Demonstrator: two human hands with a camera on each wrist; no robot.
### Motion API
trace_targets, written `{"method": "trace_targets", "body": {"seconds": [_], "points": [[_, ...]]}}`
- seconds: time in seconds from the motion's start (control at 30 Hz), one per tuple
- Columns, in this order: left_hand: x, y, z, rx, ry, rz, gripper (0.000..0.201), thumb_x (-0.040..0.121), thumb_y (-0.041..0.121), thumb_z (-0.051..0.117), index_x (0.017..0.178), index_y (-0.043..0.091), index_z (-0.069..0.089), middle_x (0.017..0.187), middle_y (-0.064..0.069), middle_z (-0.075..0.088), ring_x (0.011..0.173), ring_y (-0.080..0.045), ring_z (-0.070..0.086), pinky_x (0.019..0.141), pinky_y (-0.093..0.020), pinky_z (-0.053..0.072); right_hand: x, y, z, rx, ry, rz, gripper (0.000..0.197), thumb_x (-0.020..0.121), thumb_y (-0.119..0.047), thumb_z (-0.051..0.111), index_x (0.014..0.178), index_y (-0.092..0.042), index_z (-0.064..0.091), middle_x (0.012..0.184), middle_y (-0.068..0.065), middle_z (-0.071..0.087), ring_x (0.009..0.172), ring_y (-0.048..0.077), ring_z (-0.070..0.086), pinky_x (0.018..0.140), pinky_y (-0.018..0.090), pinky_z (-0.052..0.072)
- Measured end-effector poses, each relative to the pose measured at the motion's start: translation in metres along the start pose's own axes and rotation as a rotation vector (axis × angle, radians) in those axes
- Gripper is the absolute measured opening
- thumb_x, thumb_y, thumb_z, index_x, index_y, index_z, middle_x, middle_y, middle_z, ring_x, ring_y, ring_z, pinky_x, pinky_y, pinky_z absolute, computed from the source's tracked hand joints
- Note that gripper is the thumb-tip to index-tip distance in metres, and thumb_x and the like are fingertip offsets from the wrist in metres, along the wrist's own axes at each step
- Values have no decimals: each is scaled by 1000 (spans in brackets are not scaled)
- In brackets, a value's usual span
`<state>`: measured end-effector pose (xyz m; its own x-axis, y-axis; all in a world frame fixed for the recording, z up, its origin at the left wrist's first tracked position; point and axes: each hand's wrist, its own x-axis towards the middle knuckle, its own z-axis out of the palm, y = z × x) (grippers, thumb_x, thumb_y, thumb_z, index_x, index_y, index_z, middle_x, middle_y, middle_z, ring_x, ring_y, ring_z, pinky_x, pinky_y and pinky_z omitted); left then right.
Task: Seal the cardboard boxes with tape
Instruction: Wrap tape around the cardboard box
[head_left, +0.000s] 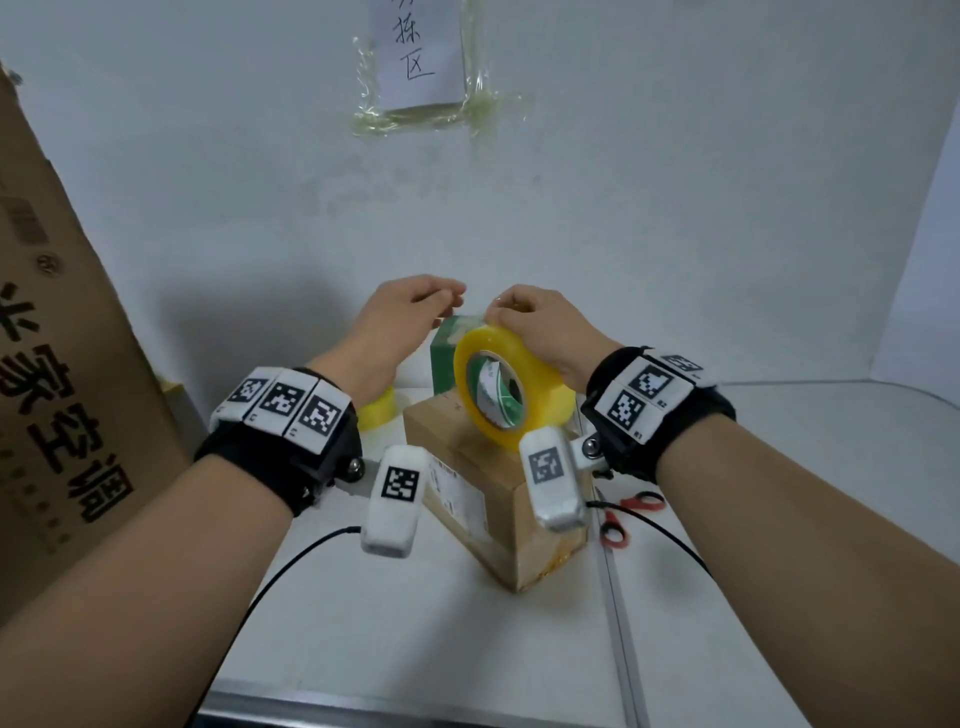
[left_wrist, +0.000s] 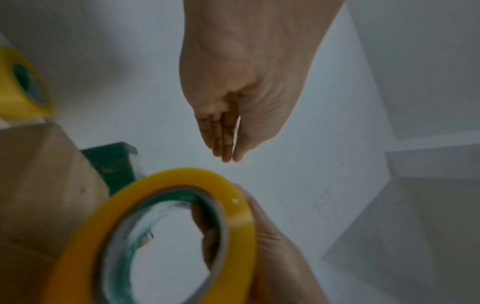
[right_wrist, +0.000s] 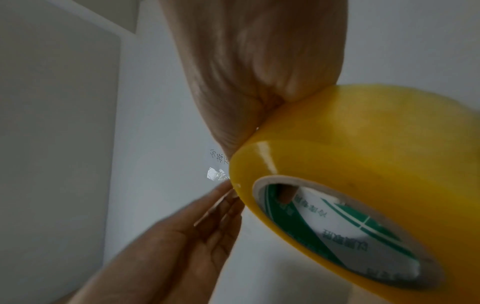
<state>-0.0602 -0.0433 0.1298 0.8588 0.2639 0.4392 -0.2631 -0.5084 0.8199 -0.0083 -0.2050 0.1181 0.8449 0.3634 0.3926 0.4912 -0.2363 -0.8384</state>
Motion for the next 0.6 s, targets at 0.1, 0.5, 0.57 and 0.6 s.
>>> {"method": "trace_targets", "body": {"seconds": [0.1, 0.5, 0.57, 0.6], "points": [[-1, 18, 9, 108, -138, -28, 19, 94, 33, 60, 93, 22, 75, 93, 3, 75, 97, -15, 68, 94, -31, 54, -2, 3, -1, 0, 32, -23, 14, 96, -24, 56, 97, -15, 67, 96, -1, 67, 93, 17, 59, 88, 35, 48], [3, 32, 23, 387, -84, -18, 18, 85, 29, 73, 84, 12, 70, 82, 1, 66, 76, -11, 58, 67, -21, 46, -6, 6, -2, -62, 60, -39, 20, 100, -23, 48, 107, -15, 65, 103, -2, 64, 98, 15, 55, 89, 31, 44], [4, 30, 24, 401, -69, -3, 15, 86, 28, 71, 82, 14, 69, 83, 2, 67, 77, -11, 59, 68, -22, 47, -7, 6, -3, -58, 76, -32, 21, 99, -25, 51, 107, -14, 67, 104, -2, 65, 102, 17, 58, 92, 33, 46], [5, 30, 24, 401, -64, 0, 14, 85, 28, 71, 79, 15, 68, 82, 3, 67, 78, -11, 59, 68, -22, 47, -8, 7, -4, -45, 80, -31, 22, 99, -27, 52, 109, -14, 68, 107, -2, 66, 106, 18, 59, 95, 34, 47]]}}
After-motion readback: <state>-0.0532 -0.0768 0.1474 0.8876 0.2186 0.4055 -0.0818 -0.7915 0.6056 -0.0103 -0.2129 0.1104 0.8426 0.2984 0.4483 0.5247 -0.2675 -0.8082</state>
